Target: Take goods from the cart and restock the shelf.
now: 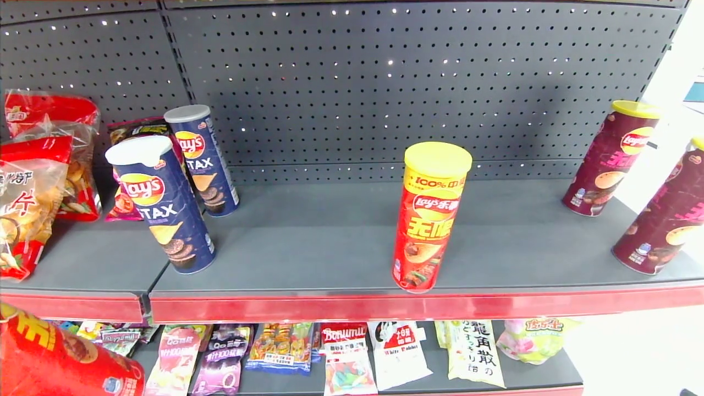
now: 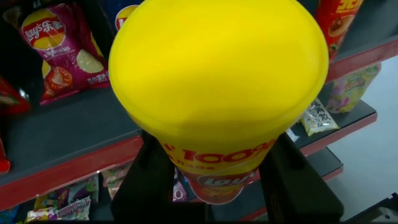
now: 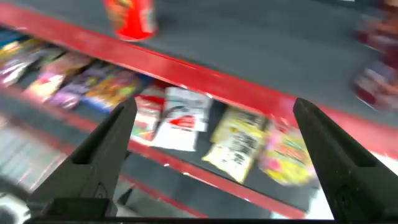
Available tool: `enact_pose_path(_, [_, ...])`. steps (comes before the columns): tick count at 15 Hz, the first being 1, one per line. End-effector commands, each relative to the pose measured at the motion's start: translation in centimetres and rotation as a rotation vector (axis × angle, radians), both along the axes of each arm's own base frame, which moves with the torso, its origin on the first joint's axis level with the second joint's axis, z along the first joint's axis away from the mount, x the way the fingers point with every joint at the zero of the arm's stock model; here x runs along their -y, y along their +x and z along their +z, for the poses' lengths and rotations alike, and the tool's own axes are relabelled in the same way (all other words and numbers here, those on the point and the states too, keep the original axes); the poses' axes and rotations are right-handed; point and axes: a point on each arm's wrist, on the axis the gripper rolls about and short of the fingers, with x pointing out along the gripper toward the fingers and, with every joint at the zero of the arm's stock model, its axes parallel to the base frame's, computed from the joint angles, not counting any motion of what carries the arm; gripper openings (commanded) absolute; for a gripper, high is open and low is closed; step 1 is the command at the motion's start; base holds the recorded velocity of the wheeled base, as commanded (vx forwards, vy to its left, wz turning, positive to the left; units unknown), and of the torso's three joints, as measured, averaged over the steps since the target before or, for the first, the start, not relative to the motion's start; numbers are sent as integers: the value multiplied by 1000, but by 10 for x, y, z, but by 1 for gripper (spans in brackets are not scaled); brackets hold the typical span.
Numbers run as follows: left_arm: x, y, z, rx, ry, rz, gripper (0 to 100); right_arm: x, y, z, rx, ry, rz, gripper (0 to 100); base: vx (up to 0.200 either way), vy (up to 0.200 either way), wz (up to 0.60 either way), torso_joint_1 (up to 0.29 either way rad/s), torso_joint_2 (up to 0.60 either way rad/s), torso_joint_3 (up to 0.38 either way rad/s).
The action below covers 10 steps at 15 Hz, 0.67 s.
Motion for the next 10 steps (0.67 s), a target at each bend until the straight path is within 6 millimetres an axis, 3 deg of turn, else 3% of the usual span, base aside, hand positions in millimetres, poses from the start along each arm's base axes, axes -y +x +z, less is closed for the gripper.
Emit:
enact_pose_path(1, [1, 7, 2, -26, 0, -13, 0, 9, -37, -45, 26, 12, -333, 100, 0, 0, 0, 0, 0, 0])
enact_pose_path(3, [1, 7, 2, -29, -4, -45, 0, 10, -25, -69, 19, 10, -442, 100, 0, 0, 0, 0, 0, 0])
enact_pose_path(4, [2, 6, 2, -26, -6, -59, 0, 9, -19, -73, 100, 60, -381, 100, 0, 0, 0, 0, 0, 0])
enact_pose_path(8, [2, 5, 3, -12, -23, -59, 0, 4, -19, -80, 50, 82, -189, 100, 0, 0, 0, -1, 2, 13])
enact_pose_path(10, [2, 8, 5, 6, -36, -70, 0, 4, -19, -80, 34, 102, -203, 100, 0, 0, 0, 0, 0, 0])
